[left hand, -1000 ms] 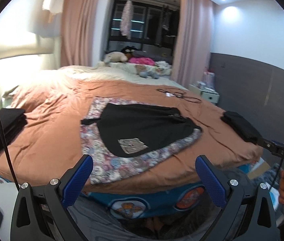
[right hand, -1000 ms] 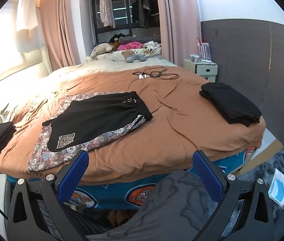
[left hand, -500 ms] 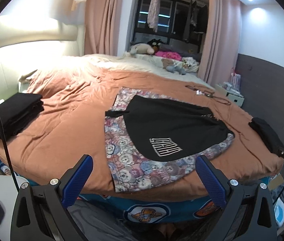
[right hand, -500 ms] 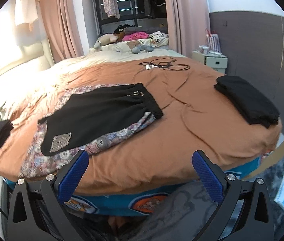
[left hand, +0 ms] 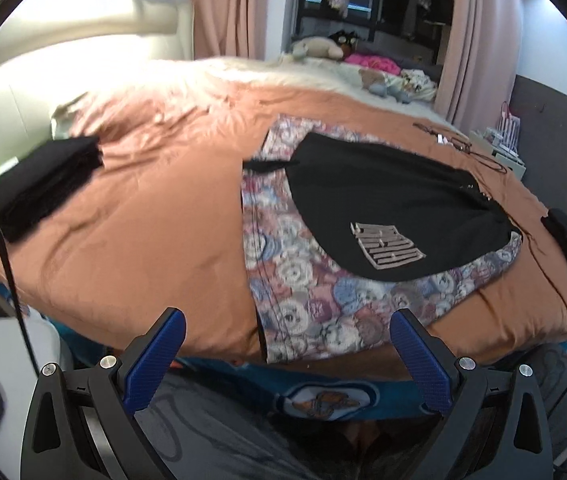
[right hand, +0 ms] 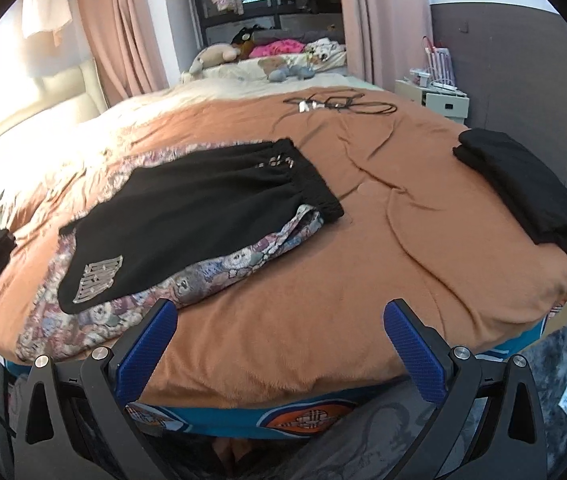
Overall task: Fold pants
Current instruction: 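Move both tools toward the black shorts' waistband and hem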
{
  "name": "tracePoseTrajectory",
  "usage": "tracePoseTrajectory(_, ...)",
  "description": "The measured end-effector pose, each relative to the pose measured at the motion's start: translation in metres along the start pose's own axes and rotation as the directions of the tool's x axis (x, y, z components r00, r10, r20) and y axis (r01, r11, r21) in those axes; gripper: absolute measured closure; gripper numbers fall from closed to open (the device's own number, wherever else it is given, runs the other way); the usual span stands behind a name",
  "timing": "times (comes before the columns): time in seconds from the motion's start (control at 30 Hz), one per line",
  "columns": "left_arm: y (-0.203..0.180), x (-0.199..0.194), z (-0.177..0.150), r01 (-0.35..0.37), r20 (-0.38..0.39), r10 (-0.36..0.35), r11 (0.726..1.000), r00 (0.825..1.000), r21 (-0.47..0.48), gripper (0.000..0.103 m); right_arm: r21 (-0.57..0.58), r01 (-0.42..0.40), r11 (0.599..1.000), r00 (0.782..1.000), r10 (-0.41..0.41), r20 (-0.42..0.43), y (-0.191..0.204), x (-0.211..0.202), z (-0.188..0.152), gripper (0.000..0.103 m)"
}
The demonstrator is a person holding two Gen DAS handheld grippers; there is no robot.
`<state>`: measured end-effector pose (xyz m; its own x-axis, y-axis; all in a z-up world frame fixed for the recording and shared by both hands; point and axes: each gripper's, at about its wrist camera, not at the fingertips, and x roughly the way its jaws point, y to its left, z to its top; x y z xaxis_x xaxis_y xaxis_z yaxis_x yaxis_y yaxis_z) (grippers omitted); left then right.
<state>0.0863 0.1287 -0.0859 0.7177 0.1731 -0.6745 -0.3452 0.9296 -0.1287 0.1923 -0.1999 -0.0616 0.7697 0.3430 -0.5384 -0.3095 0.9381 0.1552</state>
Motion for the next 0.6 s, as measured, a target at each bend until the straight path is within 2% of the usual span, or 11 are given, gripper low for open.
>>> tracePoseTrajectory(0.1,0.013,0.006,-0.005,0.095,-0.023,-0.097,0.994,0.995,-0.058,0.000,-0.002,-0.011,1.000,1.000,0.011,-0.024,0.000,0.013,0.001,0.000)
tracePoseTrajectory(0.13,0.016,0.009,-0.006,0.106,-0.028,-0.109,0.992,0.994,-0.072,0.000,-0.001,-0.019,1.000,0.999,0.019,-0.033,0.000,0.017,0.003,0.000)
tracePoseTrajectory(0.27,0.026,0.020,-0.011,0.133,-0.063,-0.143,0.982,0.988,-0.138,0.001,0.007,-0.127,0.992,0.990,0.127,-0.055,-0.004,0.029,0.006,0.000)
tracePoseTrajectory(0.6,0.018,0.048,-0.019,0.195,-0.143,-0.218,0.967,0.965,-0.161,0.003,0.044,-0.169,0.985,0.980,0.173,-0.103,-0.017,0.054,0.006,0.000)
